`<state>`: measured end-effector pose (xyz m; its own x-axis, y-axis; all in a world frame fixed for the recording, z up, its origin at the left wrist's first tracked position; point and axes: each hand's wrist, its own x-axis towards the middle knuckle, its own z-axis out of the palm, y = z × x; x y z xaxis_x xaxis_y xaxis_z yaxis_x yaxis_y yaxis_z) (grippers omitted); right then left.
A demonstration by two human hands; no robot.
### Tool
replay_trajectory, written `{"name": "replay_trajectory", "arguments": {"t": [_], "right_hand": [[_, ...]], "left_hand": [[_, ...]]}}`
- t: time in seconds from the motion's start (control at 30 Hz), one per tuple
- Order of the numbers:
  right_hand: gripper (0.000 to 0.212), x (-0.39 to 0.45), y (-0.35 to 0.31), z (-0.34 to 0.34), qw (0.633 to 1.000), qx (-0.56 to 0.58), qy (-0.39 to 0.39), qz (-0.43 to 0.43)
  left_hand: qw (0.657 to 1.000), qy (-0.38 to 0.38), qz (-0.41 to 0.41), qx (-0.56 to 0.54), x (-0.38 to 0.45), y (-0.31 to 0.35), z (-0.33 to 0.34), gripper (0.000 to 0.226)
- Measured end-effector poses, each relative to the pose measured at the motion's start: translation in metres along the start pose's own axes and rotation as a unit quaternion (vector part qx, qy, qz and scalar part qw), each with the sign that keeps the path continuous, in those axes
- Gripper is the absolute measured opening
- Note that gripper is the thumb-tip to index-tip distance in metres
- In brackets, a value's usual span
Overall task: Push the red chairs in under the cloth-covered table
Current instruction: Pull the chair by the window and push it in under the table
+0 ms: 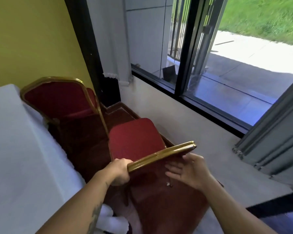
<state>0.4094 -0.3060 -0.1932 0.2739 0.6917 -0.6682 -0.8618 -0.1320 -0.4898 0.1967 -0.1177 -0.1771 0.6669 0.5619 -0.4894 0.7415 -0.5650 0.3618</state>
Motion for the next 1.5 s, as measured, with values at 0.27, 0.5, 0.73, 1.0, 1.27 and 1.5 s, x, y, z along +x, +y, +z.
{"name": "replay_trajectory", "arguments": {"t": [0.27,0.5,0.73,1.0,1.27,1.5], "right_hand": [[0.066,-0.004,0.032,0.064,0.997,-0.063,0.024,-0.038],[0.053,-0.002,0.043,0.097,0.987,-0.085,0.091,-0.104],[0.062,0.015,0.028,0.105,0.981,-0.153,0.079,-0.089],[0.046,0.058,-0.002,0.130,0.965,-0.262,-0.009,-0.024],[0.077,0.112,-0.041,0.151,0.943,-0.316,-0.091,0.049],[0.086,0.144,-0.064,0.171,0.908,-0.388,-0.123,0.097]], "left_hand": [[0.999,-0.020,0.029,-0.002,-0.012,0.004,-0.002,0.028],[1.000,-0.005,0.029,0.003,-0.032,0.001,-0.002,0.031],[1.000,-0.015,0.009,0.006,-0.038,0.003,0.002,0.029],[0.998,0.022,-0.052,-0.013,-0.024,-0.002,-0.009,0.026],[0.978,0.064,-0.166,-0.105,-0.005,0.019,-0.016,0.025],[0.958,0.085,-0.240,-0.132,0.014,0.040,-0.017,0.021]]}}
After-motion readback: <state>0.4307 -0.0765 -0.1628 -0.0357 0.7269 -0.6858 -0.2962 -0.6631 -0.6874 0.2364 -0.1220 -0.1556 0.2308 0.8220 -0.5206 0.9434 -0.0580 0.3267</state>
